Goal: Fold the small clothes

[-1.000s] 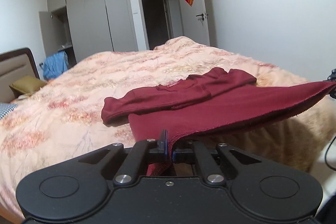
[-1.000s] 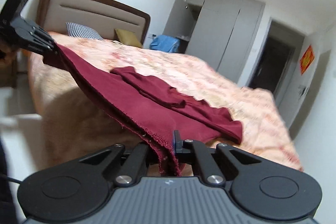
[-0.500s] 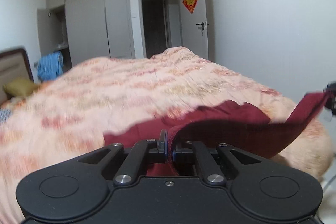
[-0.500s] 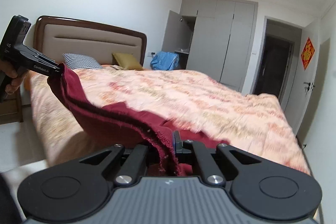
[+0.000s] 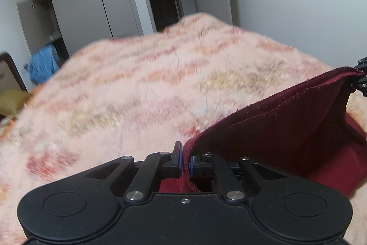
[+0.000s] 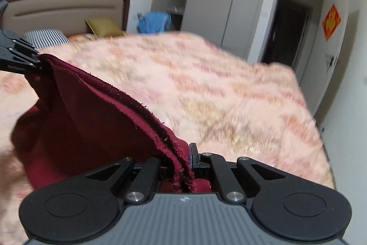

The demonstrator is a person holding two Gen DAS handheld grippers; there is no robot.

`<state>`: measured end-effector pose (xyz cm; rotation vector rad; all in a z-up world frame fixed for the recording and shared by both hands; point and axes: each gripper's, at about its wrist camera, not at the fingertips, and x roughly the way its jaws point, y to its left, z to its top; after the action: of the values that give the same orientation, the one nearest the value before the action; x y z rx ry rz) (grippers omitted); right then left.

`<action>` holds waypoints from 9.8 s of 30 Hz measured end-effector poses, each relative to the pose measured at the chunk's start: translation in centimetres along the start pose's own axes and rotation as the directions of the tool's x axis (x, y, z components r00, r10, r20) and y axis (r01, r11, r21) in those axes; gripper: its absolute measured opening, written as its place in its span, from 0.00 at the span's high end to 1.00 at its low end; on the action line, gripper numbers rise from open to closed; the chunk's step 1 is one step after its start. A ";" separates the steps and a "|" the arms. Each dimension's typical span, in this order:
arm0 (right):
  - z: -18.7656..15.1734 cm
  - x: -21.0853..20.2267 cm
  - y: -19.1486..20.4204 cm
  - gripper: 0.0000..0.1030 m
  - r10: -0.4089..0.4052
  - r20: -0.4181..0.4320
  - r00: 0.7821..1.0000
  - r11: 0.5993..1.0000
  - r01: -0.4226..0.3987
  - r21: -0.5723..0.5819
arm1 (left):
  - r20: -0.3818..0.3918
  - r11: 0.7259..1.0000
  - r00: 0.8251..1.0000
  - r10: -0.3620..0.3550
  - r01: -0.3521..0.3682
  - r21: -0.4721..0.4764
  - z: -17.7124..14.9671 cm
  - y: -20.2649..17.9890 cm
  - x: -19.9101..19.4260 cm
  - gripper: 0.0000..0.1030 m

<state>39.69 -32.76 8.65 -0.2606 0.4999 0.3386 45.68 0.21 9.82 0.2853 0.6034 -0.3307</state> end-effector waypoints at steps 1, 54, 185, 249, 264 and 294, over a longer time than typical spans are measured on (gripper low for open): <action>-0.3 1.7 -0.3 0.95 0.010 -0.025 1.000 1.000 -0.010 0.014 | -0.020 1.000 1.000 -0.010 0.010 -0.016 -0.5 0.5 1.4 0.94; -16.4 -6.1 2.3 0.00 -0.124 0.074 0.990 0.945 0.095 0.313 | -0.053 0.863 0.983 0.174 -0.178 -0.473 -13.8 5.4 0.0 0.01; -15.0 -0.6 17.7 0.00 -0.002 -0.013 1.000 0.954 0.005 0.300 | -0.257 0.700 0.953 0.157 -0.291 -0.652 -24.7 -7.5 -11.5 0.01; -15.7 -0.7 18.0 0.00 -0.016 0.023 1.000 0.953 0.008 0.303 | -0.060 0.676 0.994 0.088 -0.104 -0.729 -20.4 -8.2 -5.1 0.01; -15.6 -0.7 18.0 0.00 -0.014 0.024 1.000 0.953 0.006 0.304 | 0.165 0.548 0.980 0.114 0.076 -0.833 -24.9 -8.2 -8.2 0.06; -14.4 -1.0 16.7 0.00 0.013 -0.024 1.000 0.935 -0.004 0.356 | 0.094 0.575 0.960 0.263 -0.078 -0.815 -22.9 -7.2 -6.7 0.70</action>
<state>26.44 -22.45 -5.73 0.0896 0.5786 0.2474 26.16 3.28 -5.41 -0.5841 0.4579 0.1353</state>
